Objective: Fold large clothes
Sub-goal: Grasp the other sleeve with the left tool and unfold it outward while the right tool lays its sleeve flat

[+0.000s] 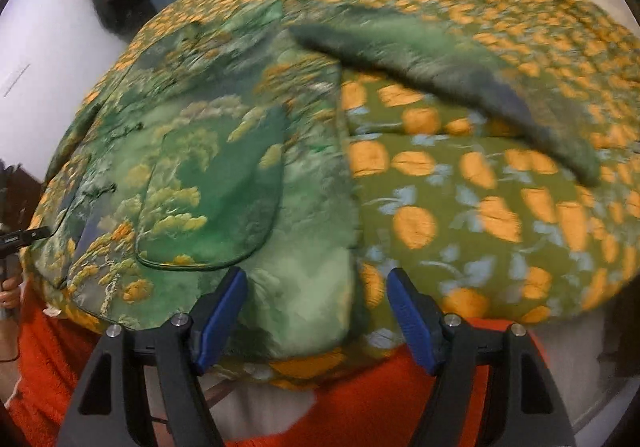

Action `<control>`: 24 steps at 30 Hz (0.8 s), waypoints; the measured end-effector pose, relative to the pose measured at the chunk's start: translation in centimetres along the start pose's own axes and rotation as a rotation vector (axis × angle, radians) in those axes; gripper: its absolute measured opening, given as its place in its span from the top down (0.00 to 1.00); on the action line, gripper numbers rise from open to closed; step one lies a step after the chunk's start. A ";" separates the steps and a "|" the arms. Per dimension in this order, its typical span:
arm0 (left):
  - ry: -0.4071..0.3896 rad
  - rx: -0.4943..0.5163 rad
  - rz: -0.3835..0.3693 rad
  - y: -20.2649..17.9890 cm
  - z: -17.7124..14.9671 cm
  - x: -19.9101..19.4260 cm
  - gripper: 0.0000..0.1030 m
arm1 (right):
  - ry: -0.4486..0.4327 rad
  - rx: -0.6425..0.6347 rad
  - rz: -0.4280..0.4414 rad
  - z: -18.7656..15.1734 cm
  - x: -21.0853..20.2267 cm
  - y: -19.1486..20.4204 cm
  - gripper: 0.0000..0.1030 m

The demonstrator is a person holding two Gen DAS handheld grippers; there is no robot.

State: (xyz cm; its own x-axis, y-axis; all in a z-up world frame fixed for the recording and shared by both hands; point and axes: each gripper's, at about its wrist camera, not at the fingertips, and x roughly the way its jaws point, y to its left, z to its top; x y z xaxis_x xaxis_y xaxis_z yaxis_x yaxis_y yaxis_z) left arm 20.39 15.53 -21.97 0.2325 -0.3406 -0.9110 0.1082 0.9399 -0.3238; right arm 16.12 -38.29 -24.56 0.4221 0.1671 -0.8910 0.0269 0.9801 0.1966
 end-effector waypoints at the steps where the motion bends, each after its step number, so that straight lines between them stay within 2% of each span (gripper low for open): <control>1: 0.009 -0.003 -0.018 -0.1 0.0 0.0 0.33 | 0.013 -0.012 0.007 0.2 0.7 0.3 0.28; 3: 0.006 -0.002 -0.023 -0.9 -0.2 0.4 0.59 | 0.024 -0.021 0.004 0.6 1.4 0.8 0.29; 4: 0.002 0.010 -0.029 -1.3 -0.3 0.1 0.64 | 0.018 -0.020 0.004 0.8 1.3 1.0 0.31; 5: -0.001 0.020 -0.025 -1.7 -0.4 0.4 0.72 | 0.013 -0.020 0.001 1.0 1.0 1.2 0.45; 6: -0.007 0.036 -0.016 -2.1 -0.5 0.1 0.76 | 0.016 -0.023 -0.003 1.1 0.8 1.3 0.65; 8: -0.018 0.080 0.007 -3.2 -0.7 -0.6 0.80 | 0.008 -0.039 -0.052 1.4 0.1 1.6 0.81; 14: -0.009 0.129 0.011 -4.7 -2.7 -1.7 0.81 | 0.001 -0.087 -0.115 1.0 -2.4 2.3 0.86; 17: 0.004 0.131 0.015 -4.6 -3.6 -1.3 0.80 | 0.011 -0.103 -0.136 0.4 -2.6 2.2 0.86; 19: -0.022 0.126 0.029 -4.3 -3.7 -1.2 0.73 | 0.006 -0.109 -0.148 0.2 -2.2 2.2 0.86; 21: -0.051 0.099 0.048 -4.0 -3.4 -1.5 0.52 | -0.003 -0.098 -0.147 0.2 -1.7 2.2 0.83; 22: -0.073 0.084 0.064 -3.7 -3.5 -2.2 0.47 | -0.013 -0.087 -0.148 0.4 -1.8 2.2 0.82; 23: -0.103 0.074 0.084 -3.6 -3.4 -3.0 0.38 | -0.022 -0.083 -0.145 0.6 -2.0 2.2 0.78; 24: -0.137 0.076 0.097 -3.6 -3.4 -4.1 0.31 | -0.033 -0.082 -0.143 0.5 -2.3 2.2 0.66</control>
State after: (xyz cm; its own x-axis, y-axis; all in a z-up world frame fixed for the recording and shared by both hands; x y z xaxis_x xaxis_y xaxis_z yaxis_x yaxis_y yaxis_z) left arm 15.79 13.65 -17.98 0.3745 -0.2532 -0.8920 0.1502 0.9659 -0.2111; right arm 15.67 -36.54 -21.91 0.4485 0.0228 -0.8935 0.0158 0.9993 0.0334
